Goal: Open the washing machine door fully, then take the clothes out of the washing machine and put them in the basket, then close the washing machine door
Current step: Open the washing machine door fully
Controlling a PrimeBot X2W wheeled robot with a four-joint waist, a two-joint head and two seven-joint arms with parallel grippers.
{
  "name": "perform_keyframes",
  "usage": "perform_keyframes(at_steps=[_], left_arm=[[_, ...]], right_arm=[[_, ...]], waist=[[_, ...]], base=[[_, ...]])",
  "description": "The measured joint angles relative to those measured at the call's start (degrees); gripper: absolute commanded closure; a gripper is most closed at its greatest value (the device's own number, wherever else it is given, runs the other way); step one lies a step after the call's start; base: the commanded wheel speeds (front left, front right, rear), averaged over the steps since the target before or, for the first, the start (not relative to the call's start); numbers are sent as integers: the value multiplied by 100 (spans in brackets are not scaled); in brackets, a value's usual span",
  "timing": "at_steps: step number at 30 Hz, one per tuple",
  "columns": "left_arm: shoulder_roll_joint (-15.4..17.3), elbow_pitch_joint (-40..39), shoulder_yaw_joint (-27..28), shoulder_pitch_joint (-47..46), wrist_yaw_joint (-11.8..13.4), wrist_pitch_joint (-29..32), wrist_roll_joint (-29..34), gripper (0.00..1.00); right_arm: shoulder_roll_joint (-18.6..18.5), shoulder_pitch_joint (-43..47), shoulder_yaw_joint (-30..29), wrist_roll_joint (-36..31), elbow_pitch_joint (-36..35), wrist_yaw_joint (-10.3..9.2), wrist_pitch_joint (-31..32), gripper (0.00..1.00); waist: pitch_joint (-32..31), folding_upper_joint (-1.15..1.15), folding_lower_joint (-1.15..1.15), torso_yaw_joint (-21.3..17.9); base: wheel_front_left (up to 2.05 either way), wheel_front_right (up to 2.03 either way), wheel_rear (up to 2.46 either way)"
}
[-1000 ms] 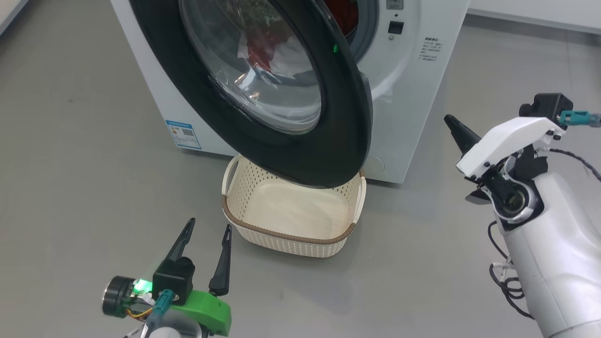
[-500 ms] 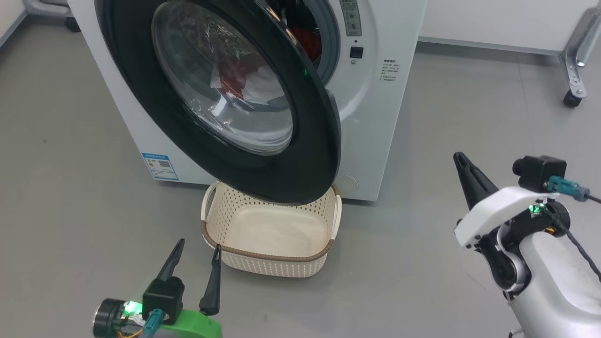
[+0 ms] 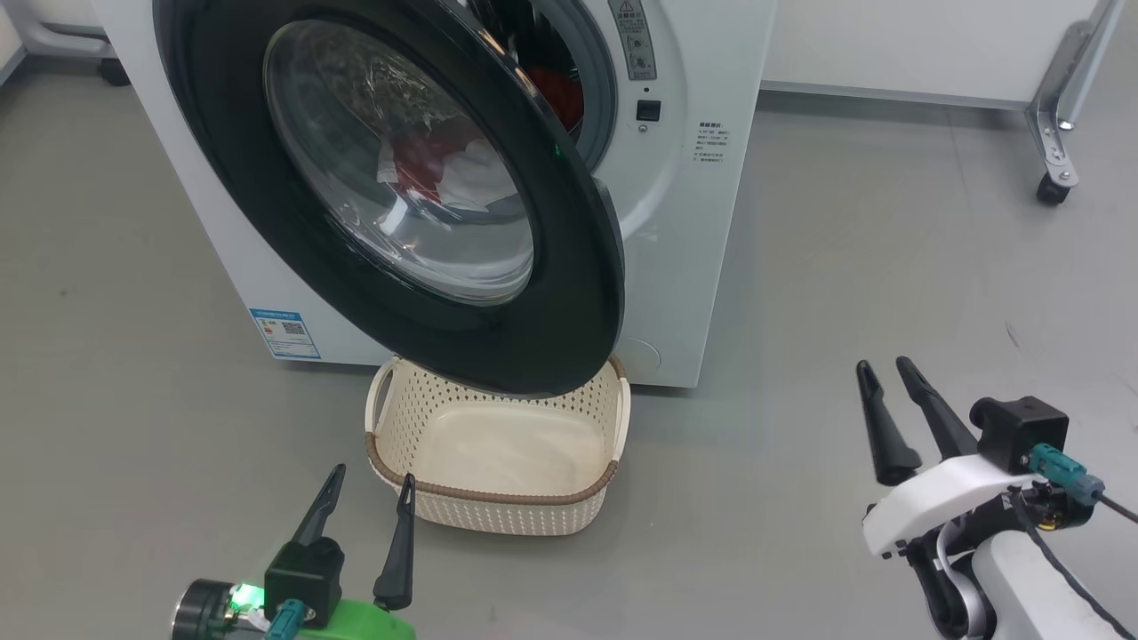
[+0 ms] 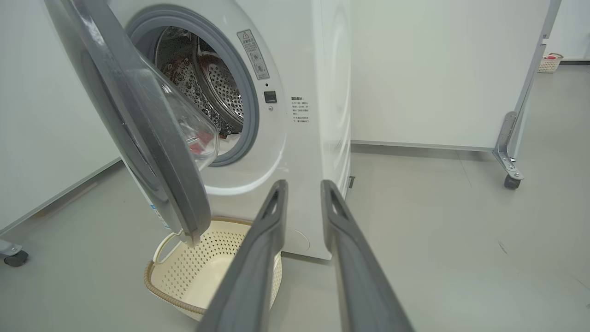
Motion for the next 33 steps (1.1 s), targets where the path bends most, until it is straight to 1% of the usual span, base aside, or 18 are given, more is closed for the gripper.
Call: perform_keyframes(at_steps=[3,10,15,17,20,27,29,31,33], left_arm=[[0,-19,15,7,-3,0,8,0],[0,-112,65,58,-3,-1,42,0],[-1,-165,85,59,-4,0,48,0],[-2,-174,99,59,-4,0,48,0],[-2,-196,123,60,-4,0,49,0],[-3,-210,143,70,-4,0,69,0],[-4,-215,144,73,-4,0,74,0],[-4,-218,145,76,-9,-1,92,0],[-7,-219,145,78,-56,0,98,0]], right_arm=[[52,157,21,-68,-57,-130,-89,0],[129,421,66,-159,-205,-304,-121,0],[131,557,43,-236,-256,-489,-140,0],[134,617,15,-236,-308,-510,-141,0],[145,660,-20,-236,-382,-591,-174,0],[188,765,-43,-236,-521,-605,-189,0],[204,777,-44,-236,-549,-647,-189,0],[208,777,-51,-237,-588,-647,-190,0],[207,778,-58,-237,-609,-648,-190,0]], waist=[[-2,0,0,-20],[18,0,0,-55],[41,0,0,-59],[49,0,0,-55],[61,0,0,-53],[91,0,0,-67],[99,0,0,-75],[110,0,0,-87],[116,0,0,-94]], base=[[0,0,0],[0,0,0],[0,0,0],[0,0,0],[0,0,0],[0,0,0],[0,0,0],[0,0,0],[0,0,0]])
